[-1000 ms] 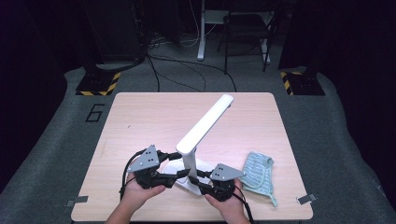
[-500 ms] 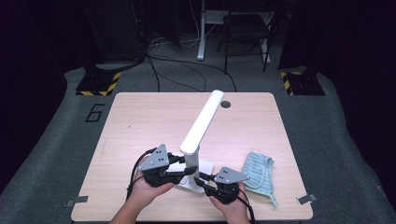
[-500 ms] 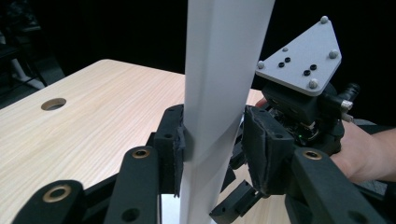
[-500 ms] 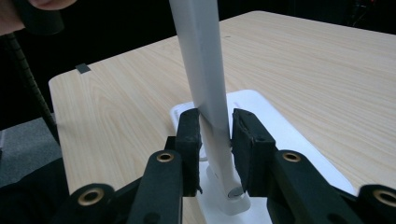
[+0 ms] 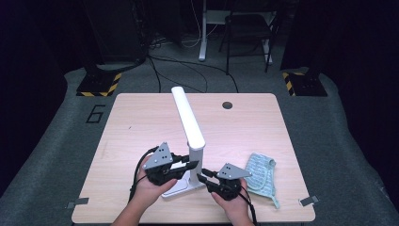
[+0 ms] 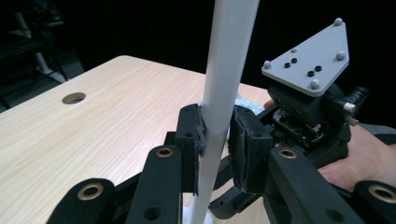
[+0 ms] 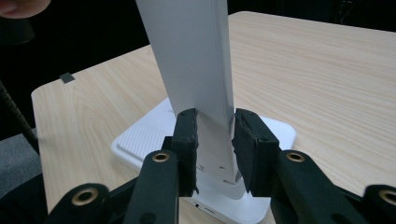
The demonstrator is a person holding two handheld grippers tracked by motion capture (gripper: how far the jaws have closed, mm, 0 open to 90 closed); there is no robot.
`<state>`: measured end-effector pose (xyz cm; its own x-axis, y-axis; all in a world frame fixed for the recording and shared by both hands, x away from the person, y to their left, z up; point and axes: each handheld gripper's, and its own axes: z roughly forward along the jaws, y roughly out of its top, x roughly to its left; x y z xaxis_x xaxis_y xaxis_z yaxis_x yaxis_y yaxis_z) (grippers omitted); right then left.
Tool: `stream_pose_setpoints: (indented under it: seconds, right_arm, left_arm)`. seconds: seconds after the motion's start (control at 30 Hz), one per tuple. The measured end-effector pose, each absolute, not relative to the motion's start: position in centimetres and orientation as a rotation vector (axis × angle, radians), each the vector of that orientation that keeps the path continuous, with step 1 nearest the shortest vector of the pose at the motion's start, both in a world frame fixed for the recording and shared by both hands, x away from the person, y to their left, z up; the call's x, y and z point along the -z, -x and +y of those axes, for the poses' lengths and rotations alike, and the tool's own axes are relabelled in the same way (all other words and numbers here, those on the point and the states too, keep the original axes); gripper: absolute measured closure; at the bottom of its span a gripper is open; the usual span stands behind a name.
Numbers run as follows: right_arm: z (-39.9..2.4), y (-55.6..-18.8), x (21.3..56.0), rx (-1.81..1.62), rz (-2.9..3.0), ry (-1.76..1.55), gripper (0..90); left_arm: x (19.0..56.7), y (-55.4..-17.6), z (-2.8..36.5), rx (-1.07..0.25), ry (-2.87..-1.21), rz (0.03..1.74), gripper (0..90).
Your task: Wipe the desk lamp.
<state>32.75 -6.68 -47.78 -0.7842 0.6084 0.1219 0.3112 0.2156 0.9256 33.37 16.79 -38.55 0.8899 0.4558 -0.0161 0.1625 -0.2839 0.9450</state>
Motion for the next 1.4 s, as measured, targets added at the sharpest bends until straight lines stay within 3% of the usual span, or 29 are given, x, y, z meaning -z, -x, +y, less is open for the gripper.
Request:
stream_pose_setpoints:
  seconds: [0.2,0.37,0.57,0.7,0.87,1.3,1.4]
  right_arm:
    - [-6.7,-33.5,47.8,-1.571,2.179,-0.910,68.3]
    - [-6.3,-33.1,47.8,-1.554,2.140,-0.941,49.6]
    - [-5.1,-33.0,47.5,-1.523,2.089,-0.977,40.7]
    - [-4.2,-33.6,47.4,-1.488,2.032,-0.987,39.3]
    - [-4.5,-33.9,47.3,-1.479,2.040,-0.996,47.6]
    - [-7.1,-34.2,47.0,-1.496,1.966,-1.109,46.3]
    - [-6.4,-34.2,46.9,-1.508,1.947,-1.083,42.6]
  left_arm:
    - [38.5,-34.0,16.1,-0.349,-1.862,0.511,74.9]
    - [38.3,-34.3,15.5,-0.375,-1.882,0.513,75.1]
    - [38.4,-34.9,14.9,-0.361,-1.860,0.539,71.9]
    - [38.3,-35.0,15.2,-0.383,-1.844,0.556,61.7]
    - [38.2,-34.5,16.8,-0.390,-1.821,0.569,51.5]
    - [39.8,-32.9,20.5,-0.392,-1.772,0.630,48.7]
    - [40.3,-32.7,20.8,-0.364,-1.757,0.643,48.5]
